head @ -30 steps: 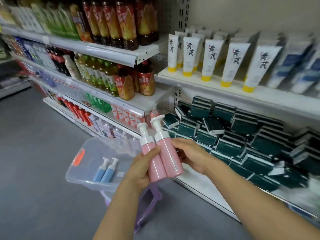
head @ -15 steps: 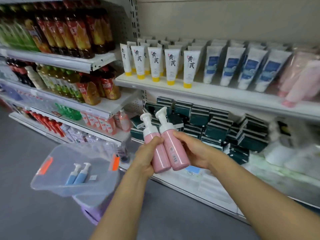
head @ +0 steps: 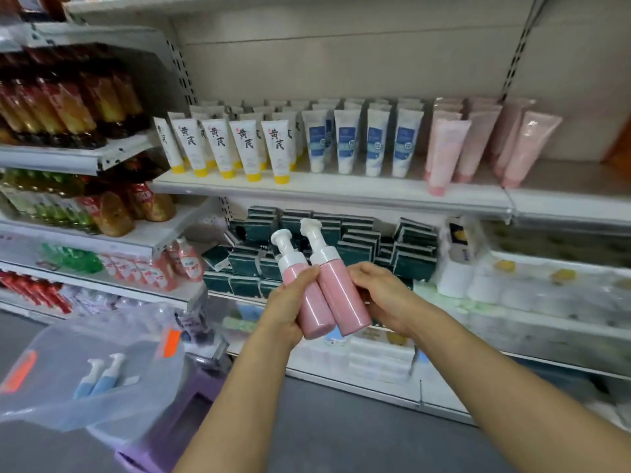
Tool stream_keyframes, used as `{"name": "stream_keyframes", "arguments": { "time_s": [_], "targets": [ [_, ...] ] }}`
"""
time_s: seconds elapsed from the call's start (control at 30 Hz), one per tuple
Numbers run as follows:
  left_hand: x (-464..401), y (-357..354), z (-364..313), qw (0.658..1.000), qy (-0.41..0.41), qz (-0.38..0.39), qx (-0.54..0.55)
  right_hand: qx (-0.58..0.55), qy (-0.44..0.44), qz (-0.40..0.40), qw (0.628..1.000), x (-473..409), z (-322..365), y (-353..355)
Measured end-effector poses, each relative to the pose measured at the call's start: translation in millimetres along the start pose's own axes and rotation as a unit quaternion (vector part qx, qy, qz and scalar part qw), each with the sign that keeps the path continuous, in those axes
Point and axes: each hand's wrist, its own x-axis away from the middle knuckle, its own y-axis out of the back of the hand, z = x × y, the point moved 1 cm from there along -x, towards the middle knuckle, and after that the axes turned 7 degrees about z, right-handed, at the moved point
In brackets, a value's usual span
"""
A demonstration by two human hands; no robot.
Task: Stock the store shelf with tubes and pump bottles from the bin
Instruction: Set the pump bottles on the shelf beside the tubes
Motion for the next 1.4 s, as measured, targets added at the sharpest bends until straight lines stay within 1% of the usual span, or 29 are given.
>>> {"name": "stream_keyframes", "arguments": {
  "time_s": [0.2, 0.43, 0.63, 0.77, 0.97, 1.23, 1.4],
  "targets": [
    [5.8, -47.0, 17.8, 0.999, 0.018, 0.026, -0.013, -0.007, 0.010, -0.018, 1.000, 33.1, 4.3, 48.1],
    [11.7, -123.2, 42.9, 0.994, 0.044, 0.092, -0.026, 0.002, 0.000, -0.026, 1.000, 82.1, 16.5, 117.2],
    [19.0, -188.8, 63.4, 0.986, 0.048, 0.140, -0.072, 0.007, 0.034, -0.060, 0.998, 123.3, 17.0, 174.0],
    [16.9, -222.8, 71.6, 0.977, 0.033, 0.177, -0.115, 0.030, 0.053, -0.098, 0.993, 142.1, 18.2, 200.9],
    [5.4, -277.8, 70.3, 0.961, 0.018, 0.237, -0.141, 0.040, 0.103, -0.203, 0.973, 148.8, 27.6, 243.1],
    [-38.4, -343.0, 68.7, 0.934, 0.018, 0.301, -0.192, 0.048, 0.150, -0.251, 0.955, 137.6, 53.8, 305.9],
    [-65.7, -391.1, 62.8, 0.921, 0.033, 0.339, -0.191, 0.032, 0.159, -0.300, 0.940, 125.0, 83.5, 359.2]
  ]
}}
